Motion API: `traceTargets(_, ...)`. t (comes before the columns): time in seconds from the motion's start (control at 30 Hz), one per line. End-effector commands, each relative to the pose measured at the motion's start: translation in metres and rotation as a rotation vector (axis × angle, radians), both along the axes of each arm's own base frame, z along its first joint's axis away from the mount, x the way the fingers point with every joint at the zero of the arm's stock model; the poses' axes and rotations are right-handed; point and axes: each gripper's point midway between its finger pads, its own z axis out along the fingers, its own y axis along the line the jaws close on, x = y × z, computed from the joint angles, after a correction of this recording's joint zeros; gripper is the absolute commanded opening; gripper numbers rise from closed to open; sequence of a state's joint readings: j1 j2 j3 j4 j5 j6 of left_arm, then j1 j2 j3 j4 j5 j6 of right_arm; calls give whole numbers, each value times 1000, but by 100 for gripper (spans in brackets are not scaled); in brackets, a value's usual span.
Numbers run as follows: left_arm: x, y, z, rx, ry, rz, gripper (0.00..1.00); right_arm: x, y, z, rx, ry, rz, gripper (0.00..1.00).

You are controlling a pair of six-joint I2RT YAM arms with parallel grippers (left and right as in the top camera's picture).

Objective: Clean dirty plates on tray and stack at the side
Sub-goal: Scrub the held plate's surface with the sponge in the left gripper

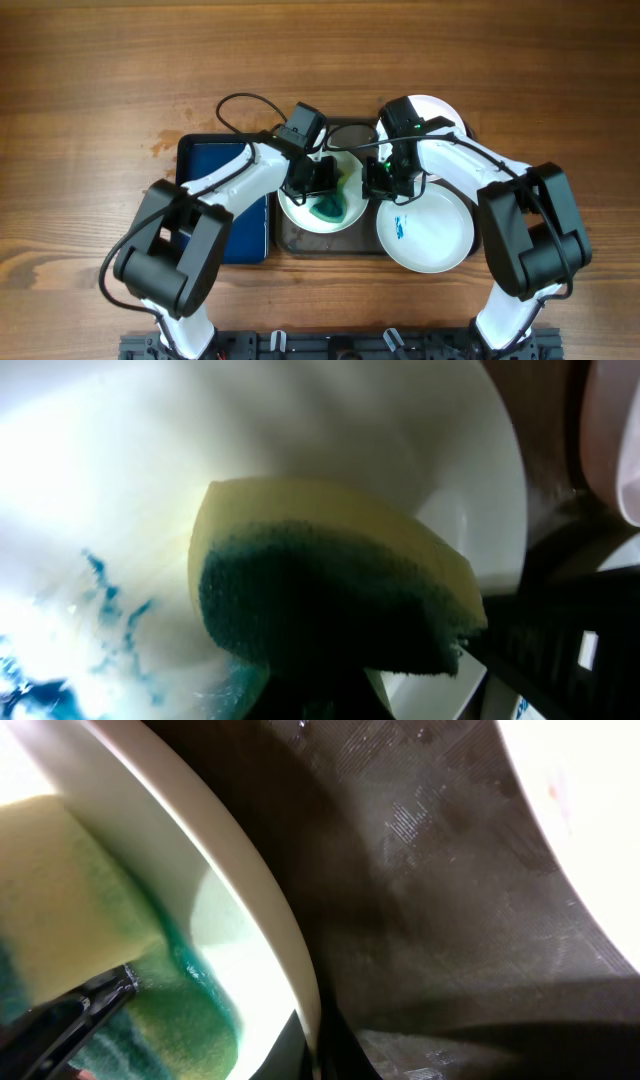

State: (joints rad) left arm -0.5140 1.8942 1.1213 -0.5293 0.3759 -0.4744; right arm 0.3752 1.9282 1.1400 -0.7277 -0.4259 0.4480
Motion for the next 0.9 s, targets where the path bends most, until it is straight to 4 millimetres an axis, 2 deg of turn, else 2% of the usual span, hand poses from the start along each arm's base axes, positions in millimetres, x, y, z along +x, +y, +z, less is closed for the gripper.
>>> traceTargets(0.0,1,24,-35,119,49,54,4,-10,-6,-12,-37,35,6,4)
traceTargets(0.03,1,34,-39,167,52,71,4,-10,-6,-12,-38,36,6,4)
traceTargets(0.1,-1,74,-46,364,54,146,4,-11,-7,-12,-40,40,6,4)
traceTargets(0.2,-7,126,-45,616,48,201,4,-11,-7,-12,-40,40,6,4)
traceTargets(0.23,-10,137,-43,669,50,213,4,-11,-7,-12,-40,40,6,4)
traceTargets(0.57,-18,185,-25,942,19,239,4,-11,-7,-12,-40,42,3,4)
traceTargets(0.67,-21,180,-27,916,36,216,4,-11,-7,-12,-41,42,3,4)
traceTargets(0.7,-23,167,-33,847,59,166,4,-11,-7,-12,-41,42,3,4)
traceTargets(0.77,-27,131,-42,670,95,46,4,-11,-7,-12,-40,42,3,4)
traceTargets(0.87,-39,60,-45,356,116,-121,4,-10,-7,-12,-40,40,1,4)
